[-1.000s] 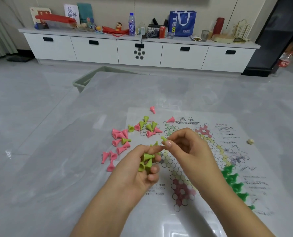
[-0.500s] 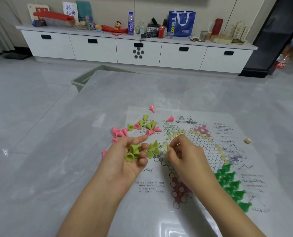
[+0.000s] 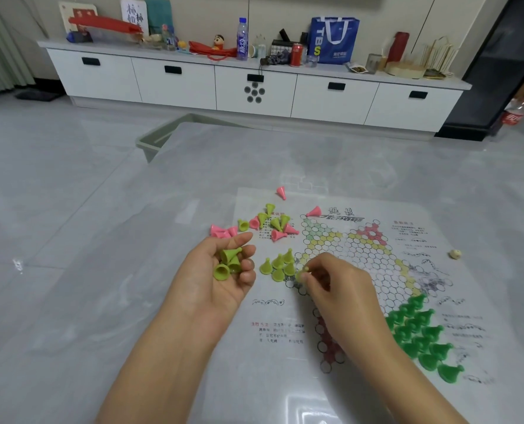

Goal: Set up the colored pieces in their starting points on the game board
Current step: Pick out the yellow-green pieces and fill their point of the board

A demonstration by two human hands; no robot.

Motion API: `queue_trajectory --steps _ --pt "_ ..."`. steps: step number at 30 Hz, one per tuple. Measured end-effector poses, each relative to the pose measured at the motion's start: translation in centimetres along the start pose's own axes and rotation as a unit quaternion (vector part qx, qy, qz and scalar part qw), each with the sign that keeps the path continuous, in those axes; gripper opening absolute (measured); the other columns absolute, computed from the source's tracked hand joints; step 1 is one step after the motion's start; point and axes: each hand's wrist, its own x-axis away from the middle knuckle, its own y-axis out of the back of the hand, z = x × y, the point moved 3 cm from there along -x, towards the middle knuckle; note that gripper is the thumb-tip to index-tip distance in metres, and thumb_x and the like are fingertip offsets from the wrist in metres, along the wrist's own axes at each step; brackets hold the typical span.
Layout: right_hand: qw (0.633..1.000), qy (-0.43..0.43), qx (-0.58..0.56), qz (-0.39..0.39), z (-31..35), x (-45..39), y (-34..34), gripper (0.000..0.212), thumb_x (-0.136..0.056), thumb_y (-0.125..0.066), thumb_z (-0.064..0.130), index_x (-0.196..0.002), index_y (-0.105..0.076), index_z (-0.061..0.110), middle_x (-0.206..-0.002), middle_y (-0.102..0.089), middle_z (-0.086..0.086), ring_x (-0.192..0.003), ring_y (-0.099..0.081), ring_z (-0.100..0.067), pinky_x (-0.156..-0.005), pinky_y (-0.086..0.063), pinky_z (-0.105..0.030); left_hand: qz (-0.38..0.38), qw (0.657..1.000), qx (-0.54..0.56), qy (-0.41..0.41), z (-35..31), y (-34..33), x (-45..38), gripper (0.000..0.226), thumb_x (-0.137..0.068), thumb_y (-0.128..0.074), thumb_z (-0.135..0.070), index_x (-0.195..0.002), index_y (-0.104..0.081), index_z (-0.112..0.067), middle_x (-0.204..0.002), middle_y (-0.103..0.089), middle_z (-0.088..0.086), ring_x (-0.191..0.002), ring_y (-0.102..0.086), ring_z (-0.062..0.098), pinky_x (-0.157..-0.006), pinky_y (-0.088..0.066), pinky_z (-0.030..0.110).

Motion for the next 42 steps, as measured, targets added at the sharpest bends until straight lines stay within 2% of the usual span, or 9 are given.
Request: queue_trajectory --steps 10,16,27,29,32,34,36,38,42 --pt "0.999 0.028 0.027 -0.003 -0.1 0.2 -1.4 0.006 -0.084 -0.06 0.024 -0.087 -0.064 0.02 -0.079 -0.061 0.007 -0.074 -0.053 -0.01 -0.064 -0.039 -0.019 -0.001 1.0 0.002 -0.002 0.1 -0.2 0.0 0.021 -0.079 -0.043 -0.004 -0.085 -0.062 0.001 -0.06 -0.053 0.008 -0.041 -0.042 0.01 -0.035 -0.034 0.014" --pt "0.999 0.033 0.033 -0.002 0.2 0.2 -1.6 0.008 -0.085 -0.06 0.026 -0.089 -0.063 0.02 -0.083 -0.059 0.007 -0.078 -0.052 -0.012 -0.067 -0.043 -0.025 -0.004 1.0 0.001 -0.003 0.1 -0.2 0.0 0.021 -0.079 -0.044 -0.005 -0.086 -0.063 0.001 -0.059 -0.054 0.008 -0.042 -0.042 0.01 -0.035 -0.035 0.015" --pt "0.999 0.03 0.034 0.007 0.1 0.3 -1.5 0.012 -0.085 -0.06 0.026 -0.093 -0.065 0.018 -0.087 -0.062 0.005 -0.079 -0.052 -0.011 -0.069 -0.039 -0.02 0.003 1.0 0.007 -0.005 0.1 -0.1 0.1 0.023 -0.084 -0.042 -0.007 -0.088 -0.064 0.001 -0.06 -0.056 0.009 -0.044 -0.047 0.012 -0.038 -0.04 0.015" --pt "0.999 0.026 0.021 0.0 0.1 0.3 -1.0 0.01 -0.085 -0.061 0.024 -0.091 -0.066 0.018 -0.084 -0.064 0.006 -0.077 -0.055 -0.009 -0.069 -0.042 -0.019 0.016 1.0 0.017 -0.013 0.1 -0.2 0.1 0.026 -0.087 -0.042 -0.011 -0.089 -0.064 0.002 -0.063 -0.059 0.011 -0.05 -0.053 0.015 -0.043 -0.048 0.018" --pt "0.998 0.035 -0.007 -0.042 0.6 -0.1 0.4 0.006 -0.084 -0.062 0.02 -0.084 -0.068 0.02 -0.078 -0.065 0.009 -0.071 -0.056 -0.004 -0.065 -0.043 -0.015 0.051 0.998 0.036 -0.021 0.1 -0.7 0.4 0.03 -0.091 -0.041 -0.016 -0.094 -0.062 0.005 -0.074 -0.067 0.018 -0.071 -0.065 0.026 -0.062 -0.059 0.028" --pt "0.993 0.081 -0.044 -0.072 1.7 -0.7 1.5 0.007 -0.084 -0.062 0.02 -0.083 -0.068 0.019 -0.075 -0.063 0.012 -0.073 -0.056 -0.002 -0.064 -0.043 -0.01 0.071 0.997 0.04 -0.005 0.3 -1.0 0.6 0.034 -0.093 -0.04 -0.018 -0.101 -0.061 0.007 -0.09 -0.069 0.023 -0.087 -0.068 0.03 -0.073 -0.058 0.035" --pt "0.984 0.145 -0.067 -0.08 3.1 -1.2 2.3 0.012 -0.083 -0.059 0.025 -0.085 -0.069 0.018 -0.076 -0.061 0.012 -0.072 -0.054 -0.001 -0.065 -0.042 -0.007 0.092 0.994 0.058 0.028 0.7 -1.3 0.8 0.039 -0.094 -0.038 -0.02 -0.108 -0.058 0.01 -0.098 -0.068 0.026 -0.086 -0.069 0.03 -0.079 -0.054 0.038" --pt "0.981 0.175 -0.067 -0.057 3.9 -1.3 2.4 0.016 -0.083 -0.057 0.028 -0.086 -0.069 0.018 -0.077 -0.061 0.01 -0.069 -0.052 -0.002 -0.065 -0.043 -0.012 0.117 0.989 0.079 0.054 1.0 -1.5 0.9 0.044 -0.094 -0.035 -0.021 -0.113 -0.056 0.013 -0.097 -0.067 0.026 -0.077 -0.068 0.028 -0.077 -0.055 0.038" --pt "0.981 0.184 -0.053 0.013 4.5 -1.2 1.7 0.015 -0.08 -0.058 0.022 -0.091 -0.068 0.021 -0.075 -0.059 0.007 -0.067 -0.049 -0.005 -0.064 -0.043 -0.018 0.15 0.981 0.097 0.08 1.3 -1.7 0.8 0.049 -0.094 -0.032 -0.023 -0.117 -0.053 0.014 -0.096 -0.067 0.027 -0.075 -0.069 0.031 -0.059 -0.057 0.031"
